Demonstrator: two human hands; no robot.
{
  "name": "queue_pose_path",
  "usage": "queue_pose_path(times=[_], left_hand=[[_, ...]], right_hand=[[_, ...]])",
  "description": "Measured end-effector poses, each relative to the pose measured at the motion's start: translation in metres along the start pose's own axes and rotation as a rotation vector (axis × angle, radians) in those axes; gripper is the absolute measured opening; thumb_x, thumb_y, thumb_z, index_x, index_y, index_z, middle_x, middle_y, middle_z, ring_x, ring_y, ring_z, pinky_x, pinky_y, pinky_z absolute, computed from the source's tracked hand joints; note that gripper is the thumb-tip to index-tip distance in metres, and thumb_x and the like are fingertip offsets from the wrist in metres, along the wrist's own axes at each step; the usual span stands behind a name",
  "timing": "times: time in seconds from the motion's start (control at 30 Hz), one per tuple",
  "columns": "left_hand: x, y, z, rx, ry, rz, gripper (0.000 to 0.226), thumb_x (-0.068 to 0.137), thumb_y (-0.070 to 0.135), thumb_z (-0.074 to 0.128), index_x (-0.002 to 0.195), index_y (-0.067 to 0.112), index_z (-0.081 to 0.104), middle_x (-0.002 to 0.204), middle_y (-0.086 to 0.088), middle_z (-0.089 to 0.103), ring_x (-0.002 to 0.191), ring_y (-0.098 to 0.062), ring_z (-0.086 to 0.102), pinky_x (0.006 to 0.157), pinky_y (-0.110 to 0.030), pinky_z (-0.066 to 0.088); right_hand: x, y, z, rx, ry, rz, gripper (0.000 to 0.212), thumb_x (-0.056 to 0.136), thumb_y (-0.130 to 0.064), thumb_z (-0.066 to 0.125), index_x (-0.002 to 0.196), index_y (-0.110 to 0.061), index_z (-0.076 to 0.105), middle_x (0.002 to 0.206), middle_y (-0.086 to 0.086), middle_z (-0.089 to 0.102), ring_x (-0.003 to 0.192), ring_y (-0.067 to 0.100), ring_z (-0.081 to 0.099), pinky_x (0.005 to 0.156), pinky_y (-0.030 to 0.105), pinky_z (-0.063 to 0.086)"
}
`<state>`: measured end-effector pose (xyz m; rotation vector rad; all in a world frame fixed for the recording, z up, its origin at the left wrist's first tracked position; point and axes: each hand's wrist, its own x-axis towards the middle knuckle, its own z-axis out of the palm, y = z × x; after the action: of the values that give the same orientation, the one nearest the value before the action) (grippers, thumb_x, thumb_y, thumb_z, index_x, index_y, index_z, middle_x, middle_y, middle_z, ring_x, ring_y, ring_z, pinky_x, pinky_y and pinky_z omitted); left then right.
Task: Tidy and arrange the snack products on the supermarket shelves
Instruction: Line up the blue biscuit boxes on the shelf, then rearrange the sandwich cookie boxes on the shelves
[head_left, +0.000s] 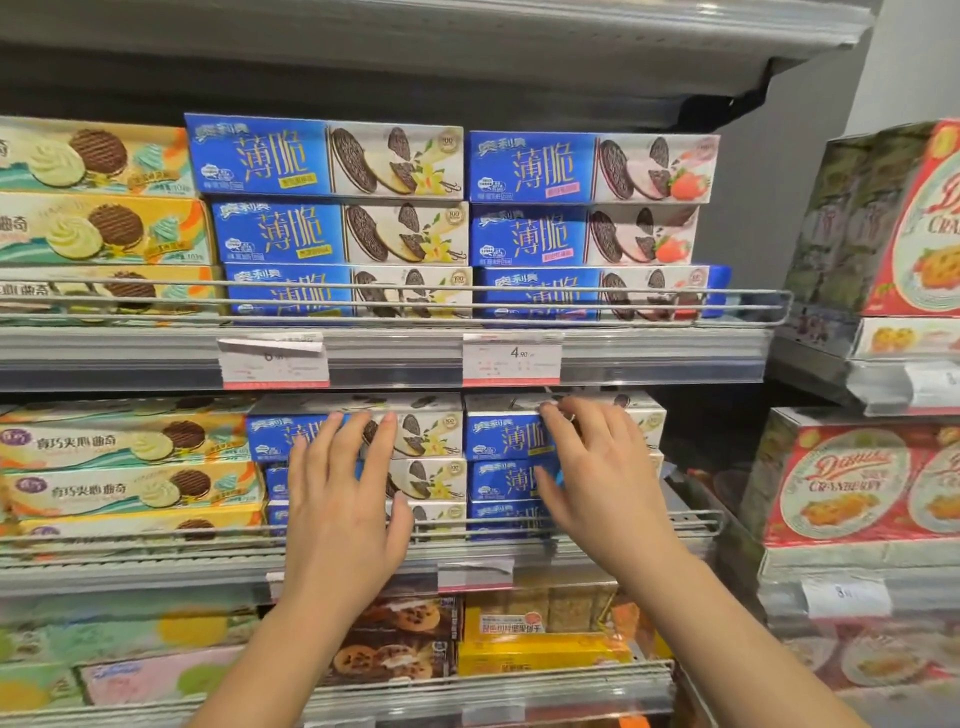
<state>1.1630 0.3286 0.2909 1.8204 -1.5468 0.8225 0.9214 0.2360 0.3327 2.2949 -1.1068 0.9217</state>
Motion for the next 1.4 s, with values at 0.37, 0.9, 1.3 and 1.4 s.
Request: queue_pose_path(times=[0.37,0.9,1.3,1.4], left_hand=[[0.0,-0.018,-0.021,-0.146,0.127,0.116,0.061,0.088,0.023,0.057,0.146,0.008,0.048,0.155,-0.014,0.039,0.147,-0.036,0.031,0.115,-0.059,0.03],[-0.002,-0.192,-0.079,-0.054,0.333,-0.08,0.064,0.089,0.029,0.046,0.145,-0.002,0.042,0.156,-0.022,0.034,0.148,-0.042,0.027,0.121,-0.055,0.021],[0.001,-0.23,-0.085,0.117,0.089,-0.212,0.084,0.086,0.033,0.051,0.16,0.013,0.017,0.169,-0.011,0.0,0.155,-0.034,0.005,0.117,-0.058,0.026],[0.0,-0.232,-0.093,0.126,0.04,-0.192,0.087,0.088,0.026,0.062,0.161,0.015,0.016,0.169,-0.01,-0.001,0.155,-0.036,0.008,0.118,-0.057,0.028]], right_hand=[[-0.002,-0.042,-0.012,0.14,0.237,-0.181,0.053,0.09,-0.019,0.064,0.14,-0.003,0.056,0.144,0.016,0.055,0.136,0.035,0.049,0.112,0.054,0.039],[0.038,-0.139,0.006,0.053,0.153,-0.073,0.072,0.09,-0.035,0.054,0.156,-0.013,0.036,0.167,0.005,0.023,0.155,0.031,0.019,0.116,0.064,0.028],[0.033,-0.148,0.01,0.17,0.127,0.001,0.069,0.089,-0.037,0.049,0.153,-0.015,0.041,0.168,0.003,0.02,0.156,0.029,0.014,0.116,0.066,0.026],[0.033,-0.163,0.013,0.24,0.204,0.074,0.067,0.086,-0.035,0.054,0.148,-0.011,0.048,0.165,0.008,0.029,0.154,0.031,0.02,0.118,0.066,0.021]])
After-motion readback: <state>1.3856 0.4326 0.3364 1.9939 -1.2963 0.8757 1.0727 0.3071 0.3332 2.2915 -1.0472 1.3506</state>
